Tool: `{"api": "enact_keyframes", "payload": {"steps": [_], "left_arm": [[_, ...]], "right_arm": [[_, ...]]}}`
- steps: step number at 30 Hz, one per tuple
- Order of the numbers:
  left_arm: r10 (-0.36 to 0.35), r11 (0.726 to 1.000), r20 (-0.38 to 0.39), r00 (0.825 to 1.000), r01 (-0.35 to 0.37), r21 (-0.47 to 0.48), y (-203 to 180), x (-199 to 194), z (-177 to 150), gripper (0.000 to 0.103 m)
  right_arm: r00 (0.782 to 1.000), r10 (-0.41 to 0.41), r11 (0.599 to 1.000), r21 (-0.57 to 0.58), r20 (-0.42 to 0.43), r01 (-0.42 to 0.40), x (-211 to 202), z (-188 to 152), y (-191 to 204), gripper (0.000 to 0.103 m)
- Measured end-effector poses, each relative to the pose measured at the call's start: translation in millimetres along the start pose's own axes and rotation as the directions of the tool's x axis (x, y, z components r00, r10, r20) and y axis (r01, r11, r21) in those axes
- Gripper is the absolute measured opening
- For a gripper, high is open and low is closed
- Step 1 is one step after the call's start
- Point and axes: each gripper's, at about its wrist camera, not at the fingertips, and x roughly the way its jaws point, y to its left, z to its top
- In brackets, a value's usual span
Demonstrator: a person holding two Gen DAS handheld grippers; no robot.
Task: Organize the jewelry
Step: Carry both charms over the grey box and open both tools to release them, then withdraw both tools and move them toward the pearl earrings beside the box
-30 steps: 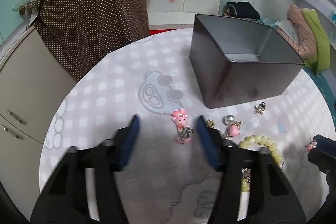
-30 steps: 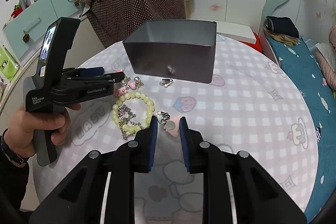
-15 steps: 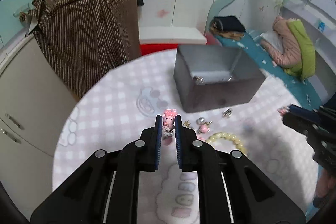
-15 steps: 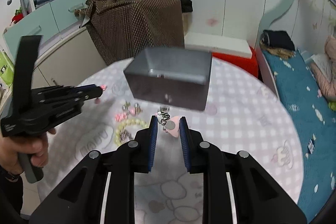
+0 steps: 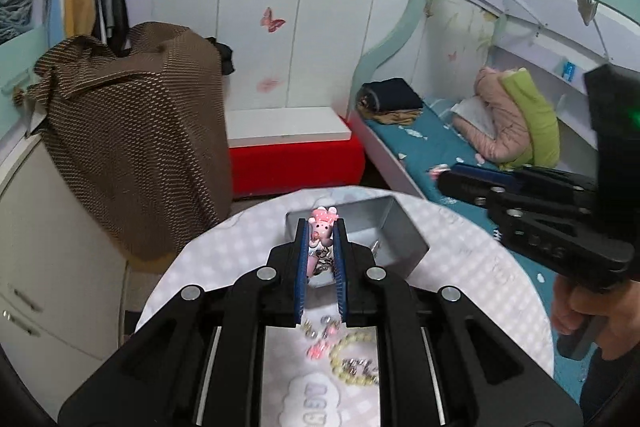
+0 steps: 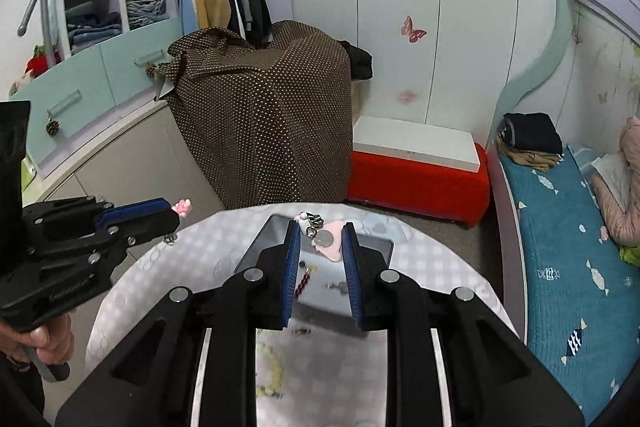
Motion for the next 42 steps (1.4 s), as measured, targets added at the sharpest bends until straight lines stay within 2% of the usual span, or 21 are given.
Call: {"api": "enact_keyframes", "payload": {"steps": [5, 12, 17, 18, 19, 20, 22, 24, 26, 27, 28, 29, 33, 36, 42], "left_arm": [[-0.037, 0.999, -0.053, 0.998, 0.036, -0.008, 0, 31, 16, 0.012], [-0.078, 0.997, -0.117, 0.99, 0.076, -0.025, -2, 65, 24, 0.012], [-0.07, 0.997, -0.151, 0.986, 0.066, -0.028, 0, 79, 26, 0.014], [-0.068, 0.998, -0.157, 0.985, 0.064, -0.027, 0, 81, 27, 0.017], [-0.064, 0.998, -0.156, 0.986, 0.061, -0.028, 2, 80, 27, 0.03], [-0.063, 0.998, -0.15, 0.987, 0.059, -0.032, 4, 78, 27, 0.048], [-0.053, 0.998, -0.125, 0.991, 0.047, -0.047, 8, 71, 27, 0.07], [-0.047, 0.998, -0.114, 0.992, 0.041, -0.055, 11, 66, 28, 0.076], [-0.039, 0.997, -0.098, 0.994, 0.032, -0.067, 15, 60, 28, 0.087], [-0.03, 0.997, -0.089, 0.996, 0.023, -0.07, 16, 56, 29, 0.09], [-0.015, 0.997, -0.069, 0.998, 0.009, -0.077, 18, 49, 29, 0.091], [-0.009, 0.997, -0.06, 0.998, 0.004, -0.078, 19, 45, 29, 0.093], [0.058, 0.996, 0.016, 0.998, -0.056, -0.069, 21, 17, 23, 0.098], [0.111, 0.992, 0.066, 0.992, -0.107, -0.06, 21, -6, 15, 0.098], [0.176, 0.982, 0.118, 0.977, -0.166, -0.089, 19, -42, -2, 0.098]], "right_arm": [[0.997, 0.026, 0.998, 0.063, -0.069, -0.022, 28, 12, -17, 0.02], [0.984, 0.052, 0.991, 0.134, -0.172, -0.029, 60, 8, -33, 0.02], [0.974, 0.075, 0.982, 0.187, -0.212, -0.035, 72, 8, -38, 0.022], [0.973, 0.077, 0.981, 0.192, -0.216, -0.035, 72, 8, -39, 0.022], [0.973, 0.078, 0.981, 0.192, -0.219, -0.036, 72, 7, -39, 0.024], [0.972, 0.079, 0.981, 0.192, -0.219, -0.036, 71, 8, -39, 0.028], [0.974, 0.073, 0.981, 0.193, -0.216, -0.03, 69, 8, -39, 0.057], [0.977, 0.069, 0.98, 0.196, -0.202, -0.029, 65, 8, -39, 0.06], [0.979, 0.066, 0.978, 0.208, -0.191, -0.025, 63, 9, -41, 0.065], [0.982, 0.063, 0.977, 0.213, -0.18, -0.024, 60, 9, -42, 0.073], [0.984, 0.061, 0.975, 0.222, -0.165, -0.024, 57, 10, -43, 0.088], [0.989, 0.056, 0.972, 0.235, -0.138, -0.022, 51, 12, -44, 0.096], [0.996, 0.019, 0.97, 0.245, -0.083, 0.002, 32, 16, -43, 0.096], [0.999, -0.003, 0.973, 0.231, -0.034, 0.011, 9, 16, -36, 0.096], [0.998, -0.045, 0.975, 0.219, 0.041, 0.035, -31, 8, -24, 0.096]]}}
